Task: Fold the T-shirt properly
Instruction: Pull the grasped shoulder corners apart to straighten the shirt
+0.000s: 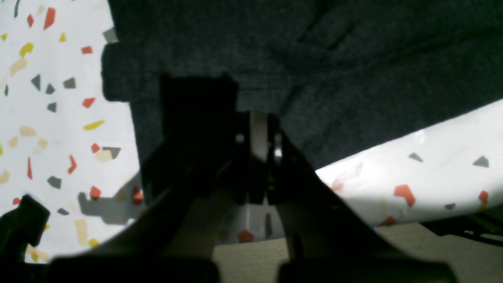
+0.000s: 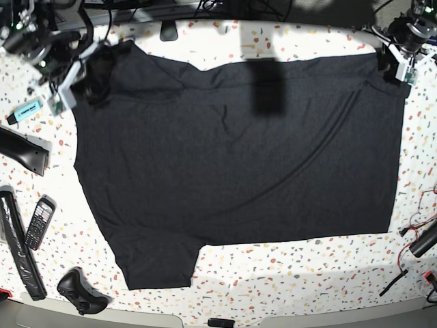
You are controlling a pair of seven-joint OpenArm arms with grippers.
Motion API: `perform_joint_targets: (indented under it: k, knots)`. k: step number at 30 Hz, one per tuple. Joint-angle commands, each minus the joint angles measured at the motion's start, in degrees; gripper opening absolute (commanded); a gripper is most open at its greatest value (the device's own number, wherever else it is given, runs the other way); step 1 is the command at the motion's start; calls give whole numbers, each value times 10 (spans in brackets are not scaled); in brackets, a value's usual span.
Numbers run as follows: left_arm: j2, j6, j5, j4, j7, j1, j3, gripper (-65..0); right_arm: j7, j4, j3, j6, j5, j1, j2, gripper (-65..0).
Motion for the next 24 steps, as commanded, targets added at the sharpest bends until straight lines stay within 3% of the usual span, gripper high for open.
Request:
perform_joint_targets:
  k: [1,8,13,19,24]
  knots:
    - [-7,2,-3,10,-14,3,-5,-650,5,3,0,-2,4,2,7,-650]
    - [-7,2,-5,10,-18,-6,-5,-650,8,-76,-63,-2,-4,36,7,-650]
    - [-7,1,-5,10,-18,-6,-5,-650,24,-120,-104,-5,-44,46,6,-650]
    - [-8,1,-4,10,-19,-4,-5,-650,14,-121,-108,-6,-99,16,-36,-650]
    - [-8,1,-2,10,-17,-3,-6,-650,47,-121,-92,-1,-138,-40,-37,-650]
